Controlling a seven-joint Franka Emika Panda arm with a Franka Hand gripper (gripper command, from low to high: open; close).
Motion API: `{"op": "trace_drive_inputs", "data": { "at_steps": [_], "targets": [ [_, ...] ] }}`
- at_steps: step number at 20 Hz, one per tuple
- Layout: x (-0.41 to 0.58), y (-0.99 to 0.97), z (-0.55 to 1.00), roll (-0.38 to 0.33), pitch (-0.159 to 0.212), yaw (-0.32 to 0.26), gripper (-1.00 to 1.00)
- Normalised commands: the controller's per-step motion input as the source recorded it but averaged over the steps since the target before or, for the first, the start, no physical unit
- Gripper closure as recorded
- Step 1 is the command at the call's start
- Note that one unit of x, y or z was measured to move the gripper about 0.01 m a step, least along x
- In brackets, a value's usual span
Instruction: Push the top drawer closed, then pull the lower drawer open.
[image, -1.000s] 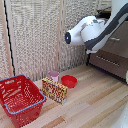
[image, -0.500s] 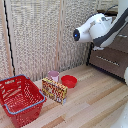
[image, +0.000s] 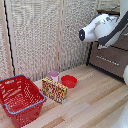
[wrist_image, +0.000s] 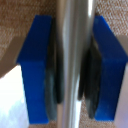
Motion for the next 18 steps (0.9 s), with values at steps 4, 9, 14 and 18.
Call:
{"op": "trace_drive_inputs", "data": {
  "at_steps": [4, 9, 14, 18],
  "targets": [
    [-0.012, -0.02, 0.07, -0.062, 0.031, 0.013, -1.0],
    [0.0, 0.24, 0.02, -0.05, 0.005, 0.009, -1.0],
    [0.0, 0.45, -0.01, -0.08, 0.01, 0.0, -1.0],
    [-0.001, 0.42, -0.15, -0.057, 0.001, 0.001, -1.0]
  ]
}}
